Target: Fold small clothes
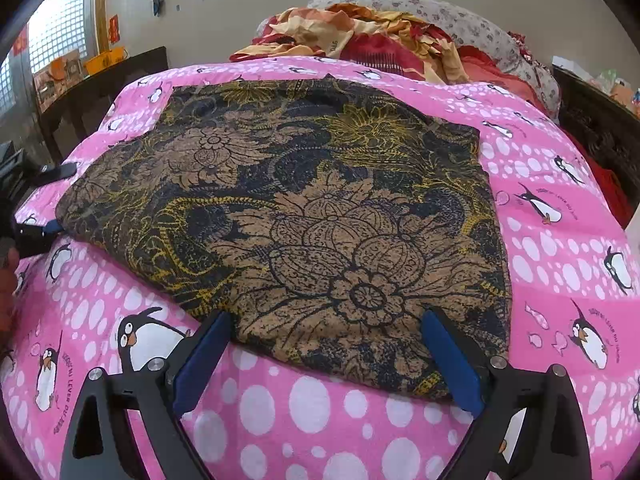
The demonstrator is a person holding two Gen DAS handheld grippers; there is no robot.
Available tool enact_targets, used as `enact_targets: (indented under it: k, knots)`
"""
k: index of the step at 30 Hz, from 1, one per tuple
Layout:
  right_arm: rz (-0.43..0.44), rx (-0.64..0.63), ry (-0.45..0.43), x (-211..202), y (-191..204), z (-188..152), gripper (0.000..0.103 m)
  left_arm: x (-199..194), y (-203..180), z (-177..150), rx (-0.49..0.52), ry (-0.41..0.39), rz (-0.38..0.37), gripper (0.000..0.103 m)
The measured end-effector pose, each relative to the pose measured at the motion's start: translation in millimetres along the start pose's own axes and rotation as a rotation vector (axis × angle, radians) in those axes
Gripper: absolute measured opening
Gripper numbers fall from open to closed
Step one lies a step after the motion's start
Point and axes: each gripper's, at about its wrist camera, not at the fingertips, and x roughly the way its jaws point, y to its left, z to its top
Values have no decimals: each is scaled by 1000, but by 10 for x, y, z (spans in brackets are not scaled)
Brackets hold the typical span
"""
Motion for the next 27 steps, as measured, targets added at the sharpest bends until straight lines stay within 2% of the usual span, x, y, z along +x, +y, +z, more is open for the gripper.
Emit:
enact_targets:
  k: [3,4,5,7,8,13,16,18,19,23,25,26,27]
  knots:
    - [-2,-1,1,0,7,-1,96,-1,-119,-79,112,19,7,78]
    - [-3,-2,1,1,8,0,96,-16,-127,-54,158,0,23,78]
    - [-4,-4,3,5,11,1,97,-41,-84,-30,162,-29,32,78]
    - [-10,-10,8,9,24,1,98,-43,124,60,68,-63,47,73]
    - [-15,-13,11,20,39,8,98,-52,178,73,41,-78,44,63]
    - [-11,-31,42,56,85,29,103,-63,132,-35,79,-136,82,63]
    - [-26,-74,93,94,132,73,103,-86,169,-47,60,-159,65,63]
    - [-37,-97,137,42,167,173,96,-88,176,-48,51,-178,57,63]
    - [-29,-98,142,-8,186,229,86,-74,164,-36,52,-180,57,63]
    - [16,-110,33,-393,363,710,86,-91,169,-33,48,-187,67,60]
    - [58,-133,29,-402,504,1026,86,-72,160,-21,48,-180,117,35]
    - [78,-141,41,-349,577,1182,86,-52,160,-9,42,-171,145,15]
    - [109,-140,59,-268,646,1344,86,-54,145,-6,44,-178,162,15]
